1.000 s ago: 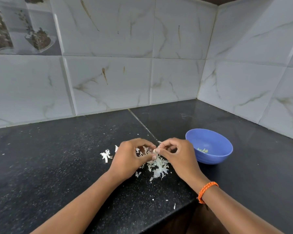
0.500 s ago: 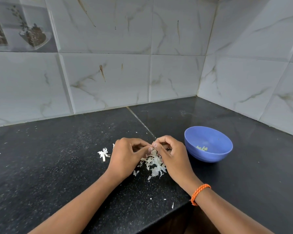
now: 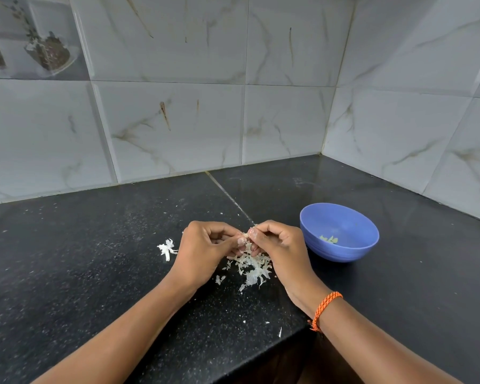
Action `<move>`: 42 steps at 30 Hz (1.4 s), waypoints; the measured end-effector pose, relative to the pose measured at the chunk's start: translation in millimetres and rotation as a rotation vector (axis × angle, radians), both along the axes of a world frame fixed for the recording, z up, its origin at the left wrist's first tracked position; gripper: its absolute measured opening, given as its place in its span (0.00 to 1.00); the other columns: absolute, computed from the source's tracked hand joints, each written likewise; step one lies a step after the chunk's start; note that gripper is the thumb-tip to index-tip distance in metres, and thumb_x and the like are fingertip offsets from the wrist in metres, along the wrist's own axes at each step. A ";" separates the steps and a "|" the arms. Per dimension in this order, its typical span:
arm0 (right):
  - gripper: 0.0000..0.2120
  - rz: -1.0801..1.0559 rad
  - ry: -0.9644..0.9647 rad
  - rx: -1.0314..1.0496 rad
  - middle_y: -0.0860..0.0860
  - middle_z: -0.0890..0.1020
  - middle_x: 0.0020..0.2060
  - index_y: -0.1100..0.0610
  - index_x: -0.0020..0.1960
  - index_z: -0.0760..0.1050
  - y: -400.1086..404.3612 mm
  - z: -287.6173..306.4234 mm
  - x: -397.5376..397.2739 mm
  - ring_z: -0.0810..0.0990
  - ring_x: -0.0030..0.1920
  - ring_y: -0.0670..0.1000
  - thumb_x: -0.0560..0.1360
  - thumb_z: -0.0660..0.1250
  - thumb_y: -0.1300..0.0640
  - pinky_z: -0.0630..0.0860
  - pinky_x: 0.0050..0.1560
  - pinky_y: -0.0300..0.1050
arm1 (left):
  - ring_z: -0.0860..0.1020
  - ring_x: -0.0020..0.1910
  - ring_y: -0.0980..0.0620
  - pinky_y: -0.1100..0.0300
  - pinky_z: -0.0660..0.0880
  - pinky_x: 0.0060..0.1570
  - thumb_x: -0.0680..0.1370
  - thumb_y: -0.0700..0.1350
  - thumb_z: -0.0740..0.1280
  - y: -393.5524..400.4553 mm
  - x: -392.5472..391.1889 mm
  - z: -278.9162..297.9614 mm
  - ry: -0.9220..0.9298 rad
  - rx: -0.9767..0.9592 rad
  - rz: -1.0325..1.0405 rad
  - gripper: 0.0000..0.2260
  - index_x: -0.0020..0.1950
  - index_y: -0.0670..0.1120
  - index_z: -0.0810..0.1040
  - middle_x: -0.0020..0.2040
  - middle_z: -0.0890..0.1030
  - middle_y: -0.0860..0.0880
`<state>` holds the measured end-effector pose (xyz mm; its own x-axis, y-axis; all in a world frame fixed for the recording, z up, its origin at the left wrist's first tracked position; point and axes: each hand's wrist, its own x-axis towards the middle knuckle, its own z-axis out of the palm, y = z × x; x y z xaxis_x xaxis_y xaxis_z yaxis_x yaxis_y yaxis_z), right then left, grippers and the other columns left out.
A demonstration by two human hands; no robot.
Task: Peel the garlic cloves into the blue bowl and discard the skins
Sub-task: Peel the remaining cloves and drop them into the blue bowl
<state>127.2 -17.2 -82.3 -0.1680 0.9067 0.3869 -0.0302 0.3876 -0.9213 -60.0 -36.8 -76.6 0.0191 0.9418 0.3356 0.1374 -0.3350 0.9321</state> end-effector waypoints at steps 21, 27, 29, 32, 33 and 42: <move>0.05 -0.214 -0.437 0.350 0.44 0.82 0.50 0.52 0.55 0.84 -0.1 -2.3 0.1 0.82 0.52 0.48 0.85 0.68 0.56 0.78 0.50 0.43 | 0.83 0.28 0.57 0.52 0.83 0.38 0.78 0.48 0.79 -3.1 -0.9 6.8 0.387 0.163 0.278 0.04 0.48 0.58 0.88 0.36 0.86 0.58; 0.04 -0.222 -0.347 0.301 0.44 0.85 0.47 0.53 0.53 0.87 1.9 -3.2 0.6 0.86 0.44 0.49 0.80 0.75 0.60 0.83 0.44 0.45 | 0.79 0.23 0.57 0.58 0.76 0.32 0.78 0.51 0.79 -5.6 0.3 9.4 0.419 0.165 0.302 0.03 0.44 0.57 0.88 0.27 0.82 0.54; 0.04 -0.200 -0.331 0.288 0.44 0.85 0.47 0.53 0.53 0.87 1.3 -2.9 0.0 0.86 0.42 0.49 0.80 0.75 0.60 0.83 0.43 0.49 | 0.79 0.24 0.55 0.56 0.78 0.32 0.78 0.52 0.79 -5.6 0.9 10.2 0.434 0.177 0.315 0.05 0.43 0.57 0.87 0.26 0.82 0.55; 0.04 -0.214 -0.351 0.308 0.43 0.85 0.49 0.52 0.54 0.86 -0.7 -2.3 -0.8 0.85 0.48 0.48 0.80 0.75 0.58 0.82 0.47 0.43 | 0.81 0.27 0.54 0.51 0.81 0.35 0.77 0.51 0.80 -4.1 -0.2 8.8 0.405 0.189 0.320 0.05 0.42 0.57 0.87 0.28 0.83 0.56; 0.06 -0.208 -0.332 0.289 0.43 0.84 0.50 0.51 0.55 0.86 -1.3 -2.0 -1.2 0.85 0.49 0.48 0.80 0.75 0.59 0.81 0.46 0.41 | 0.82 0.27 0.53 0.49 0.82 0.36 0.77 0.51 0.80 -3.4 -0.7 7.9 0.396 0.194 0.321 0.05 0.42 0.57 0.87 0.28 0.83 0.56; 0.10 -0.105 -0.219 0.173 0.43 0.88 0.50 0.55 0.61 0.87 1.4 -1.8 -1.9 0.87 0.51 0.49 0.81 0.74 0.62 0.83 0.46 0.44 | 0.82 0.29 0.51 0.46 0.81 0.36 0.78 0.46 0.80 -1.4 0.2 6.1 0.348 0.202 0.318 0.06 0.42 0.54 0.87 0.30 0.84 0.55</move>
<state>125.3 -15.8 -84.1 -0.1737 0.8475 0.5016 0.2109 0.5295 -0.8216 -59.9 -38.2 -70.6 -0.1149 0.8361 0.5364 0.5527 -0.3949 0.7339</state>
